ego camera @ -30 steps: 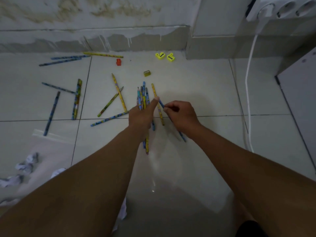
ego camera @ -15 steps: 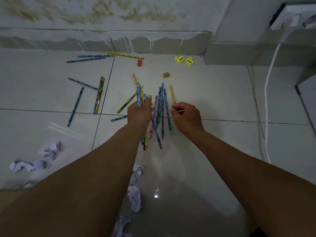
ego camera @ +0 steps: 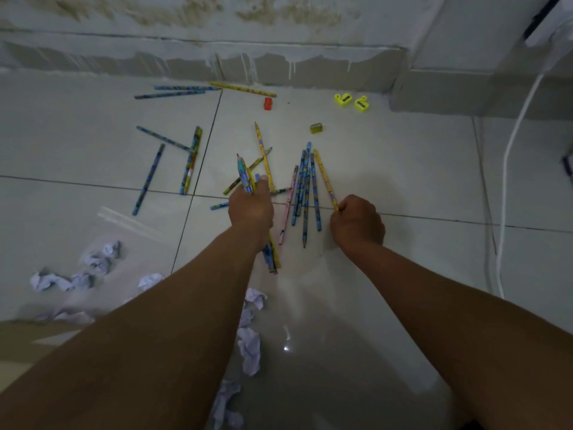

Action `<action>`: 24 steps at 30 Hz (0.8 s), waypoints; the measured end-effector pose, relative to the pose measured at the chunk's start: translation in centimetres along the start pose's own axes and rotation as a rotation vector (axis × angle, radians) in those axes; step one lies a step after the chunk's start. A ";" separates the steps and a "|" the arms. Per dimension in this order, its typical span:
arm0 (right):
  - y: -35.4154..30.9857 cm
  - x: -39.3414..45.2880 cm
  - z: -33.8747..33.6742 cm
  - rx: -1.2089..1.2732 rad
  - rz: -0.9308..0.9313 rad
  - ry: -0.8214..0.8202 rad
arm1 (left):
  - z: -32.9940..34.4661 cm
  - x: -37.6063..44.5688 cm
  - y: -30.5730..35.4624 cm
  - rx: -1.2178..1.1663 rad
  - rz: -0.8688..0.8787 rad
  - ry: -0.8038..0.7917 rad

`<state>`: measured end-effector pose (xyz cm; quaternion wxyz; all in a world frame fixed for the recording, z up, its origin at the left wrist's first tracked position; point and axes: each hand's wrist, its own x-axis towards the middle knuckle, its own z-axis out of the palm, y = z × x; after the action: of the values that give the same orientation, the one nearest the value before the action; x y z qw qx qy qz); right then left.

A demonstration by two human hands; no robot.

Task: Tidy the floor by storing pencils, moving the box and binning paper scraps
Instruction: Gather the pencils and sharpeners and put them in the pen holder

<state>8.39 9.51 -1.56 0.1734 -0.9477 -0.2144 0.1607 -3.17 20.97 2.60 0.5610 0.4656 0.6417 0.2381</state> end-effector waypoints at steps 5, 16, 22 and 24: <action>-1.4 -0.6 -0.4 0.201 0.139 0.004 | 0.0 0.2 0.4 0.026 -0.106 -0.028; -4.3 -5.8 -0.4 0.744 -0.276 -0.099 | 1.8 -0.1 2.3 -0.083 -0.136 0.063; -4.6 -6.7 -0.3 0.882 -0.124 -0.135 | 1.6 0.7 1.7 -0.137 -0.188 0.113; -5.3 -7.1 -0.2 1.006 0.009 -0.154 | 1.4 0.6 1.8 -0.189 -0.262 0.070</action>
<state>0.53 10.69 2.32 0.5914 -0.7331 -0.1184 0.3144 -1.20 22.04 3.43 0.6058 0.3149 0.6907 0.2382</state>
